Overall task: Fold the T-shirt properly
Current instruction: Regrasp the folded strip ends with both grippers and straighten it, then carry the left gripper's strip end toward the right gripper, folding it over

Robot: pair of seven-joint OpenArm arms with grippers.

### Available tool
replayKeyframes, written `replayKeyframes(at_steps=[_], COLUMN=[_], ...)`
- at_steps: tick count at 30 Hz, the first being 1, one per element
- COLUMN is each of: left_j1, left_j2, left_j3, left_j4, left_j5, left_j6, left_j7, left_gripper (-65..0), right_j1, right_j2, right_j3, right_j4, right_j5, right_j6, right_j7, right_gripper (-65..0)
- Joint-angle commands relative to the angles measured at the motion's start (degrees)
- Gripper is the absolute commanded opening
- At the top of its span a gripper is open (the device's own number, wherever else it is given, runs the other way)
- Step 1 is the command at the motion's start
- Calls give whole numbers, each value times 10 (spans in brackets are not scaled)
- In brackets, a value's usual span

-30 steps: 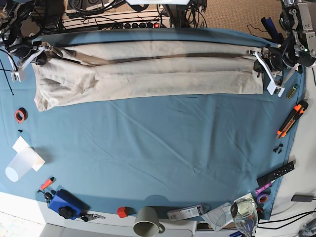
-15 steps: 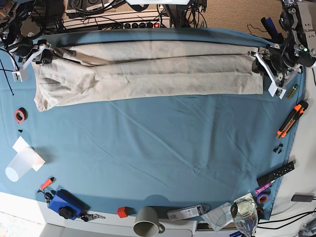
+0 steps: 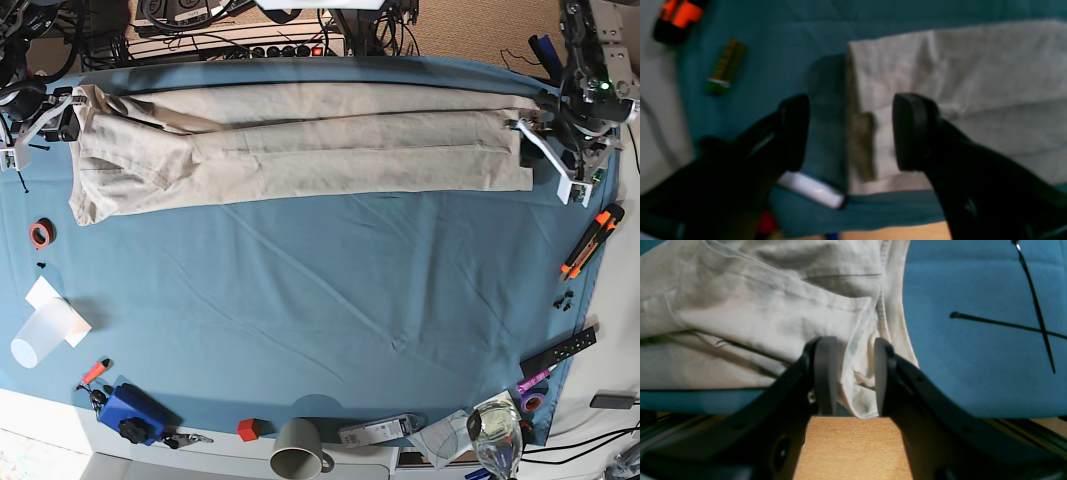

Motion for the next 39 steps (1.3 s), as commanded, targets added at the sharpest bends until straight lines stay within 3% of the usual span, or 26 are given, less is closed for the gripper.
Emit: replayKeyframes(at_steps=[1,7,14,19,25,26,39], left_j1=[-3,-3,-3,-3,-3,-3,-44], left_j2=[1,24,25,25,25,25,23], left_j3=[-4,-4,-4,-4,-4,-4,-24], left_j4=[0,-56,-122,-172,-183,-183,-95], left_j5=[-2,-17,-79,-146,-193,-193,-147], left_j6=[6,22,-13,-54,-54,-54,-54], left_j7=[-4,8,15,50,85,84,68], left_gripper=[-260,-260,-282,-415,-636,-650,-650], right_j1=[1,1,1,1,1,1,1], right_j2=[13,13,13,13,13,13,13], right_j3=[5,5,5,5,5,5,5], right_j4=[9,9,9,9,9,9,9], right_j5=[6,6,6,6,6,6,6], right_j6=[1,1,1,1,1,1,1], right_j7=[8,8,8,8,8,8,8], right_gripper=[-461,-461,-461,-461,-461,-461,-461])
